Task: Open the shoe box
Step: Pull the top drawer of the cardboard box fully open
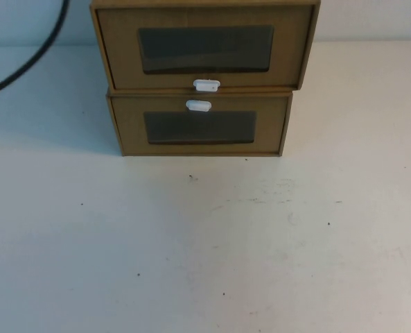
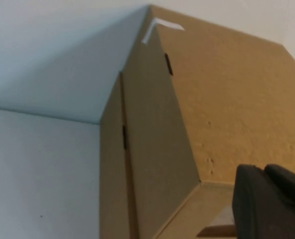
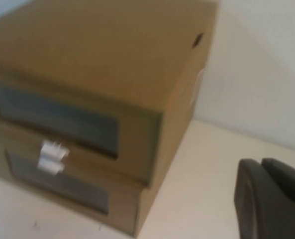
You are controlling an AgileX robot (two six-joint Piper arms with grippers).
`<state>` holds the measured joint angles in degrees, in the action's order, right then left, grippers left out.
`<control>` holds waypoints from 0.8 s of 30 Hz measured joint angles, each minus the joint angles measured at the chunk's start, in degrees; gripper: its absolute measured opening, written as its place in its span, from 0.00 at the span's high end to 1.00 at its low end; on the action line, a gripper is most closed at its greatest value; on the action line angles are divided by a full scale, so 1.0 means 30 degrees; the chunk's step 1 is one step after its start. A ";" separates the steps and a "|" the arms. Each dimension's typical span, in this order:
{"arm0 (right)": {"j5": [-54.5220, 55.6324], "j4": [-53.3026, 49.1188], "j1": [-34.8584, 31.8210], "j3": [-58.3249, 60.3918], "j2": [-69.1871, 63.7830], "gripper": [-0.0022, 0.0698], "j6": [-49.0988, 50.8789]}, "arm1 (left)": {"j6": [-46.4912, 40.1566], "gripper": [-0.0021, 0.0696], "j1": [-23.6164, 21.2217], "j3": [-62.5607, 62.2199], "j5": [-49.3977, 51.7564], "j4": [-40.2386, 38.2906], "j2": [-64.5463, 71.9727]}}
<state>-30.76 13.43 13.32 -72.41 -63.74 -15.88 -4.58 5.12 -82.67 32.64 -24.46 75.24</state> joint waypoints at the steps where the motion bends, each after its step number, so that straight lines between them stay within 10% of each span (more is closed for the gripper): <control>1: -0.0085 -0.0051 0.0489 0.0000 -0.0530 0.99 -0.0525 | -0.1796 0.98 0.0009 -0.0105 0.0109 -0.0987 0.0362; 6: -0.0673 -0.0297 0.2917 0.0000 -0.2877 0.99 -0.3371 | -0.8449 0.98 0.0307 -0.2488 0.2157 -0.5731 0.3191; 15: -0.0515 -0.5167 0.7874 0.0000 -0.5902 0.99 -0.5421 | -0.9694 0.98 0.0337 -1.0387 0.8453 -0.6780 0.9355; 24: 0.0540 -2.3032 1.1414 -0.0411 -1.0354 0.99 0.5947 | -0.9936 0.98 0.0337 -1.2132 0.9886 -0.6891 1.1526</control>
<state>-29.15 -55.66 47.56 -73.64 -94.81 1.97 -34.39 6.13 -119.06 62.29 -45.14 109.82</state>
